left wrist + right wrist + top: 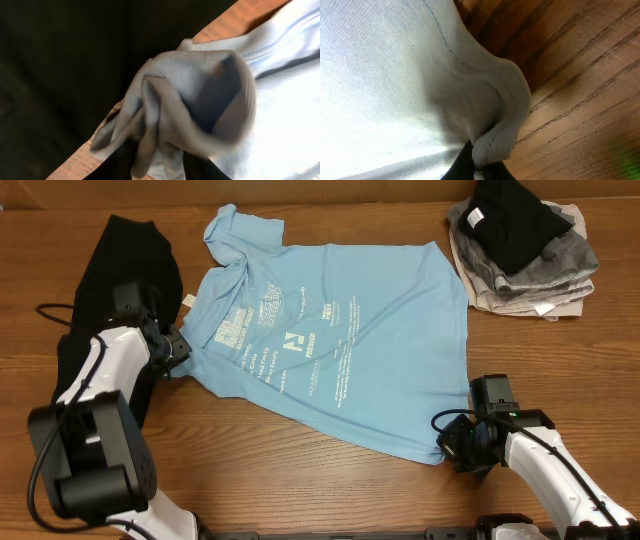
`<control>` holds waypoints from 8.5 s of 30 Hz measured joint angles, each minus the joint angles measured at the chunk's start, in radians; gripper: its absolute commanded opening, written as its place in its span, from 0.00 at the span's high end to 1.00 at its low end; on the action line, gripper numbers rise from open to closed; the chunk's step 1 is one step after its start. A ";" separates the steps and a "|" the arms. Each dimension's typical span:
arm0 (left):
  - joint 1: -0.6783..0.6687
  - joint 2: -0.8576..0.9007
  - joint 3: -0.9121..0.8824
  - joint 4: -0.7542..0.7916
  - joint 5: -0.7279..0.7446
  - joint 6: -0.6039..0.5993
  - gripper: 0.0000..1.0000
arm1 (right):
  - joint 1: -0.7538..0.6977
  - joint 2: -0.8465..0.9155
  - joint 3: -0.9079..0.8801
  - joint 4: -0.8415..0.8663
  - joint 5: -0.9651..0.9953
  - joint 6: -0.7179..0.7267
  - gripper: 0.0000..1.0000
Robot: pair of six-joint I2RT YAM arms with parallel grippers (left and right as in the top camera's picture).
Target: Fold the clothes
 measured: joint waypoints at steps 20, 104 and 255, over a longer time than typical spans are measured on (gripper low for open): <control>0.000 0.029 0.158 -0.218 0.075 0.035 0.96 | 0.000 0.000 0.001 0.000 0.003 0.000 0.96; -0.072 -0.051 0.056 0.162 0.055 0.149 0.96 | -0.199 0.349 0.509 -0.001 0.006 -0.472 0.96; -0.074 -0.049 0.379 -0.722 -0.077 0.346 0.00 | -0.263 0.282 0.728 -0.419 -0.055 -0.523 0.29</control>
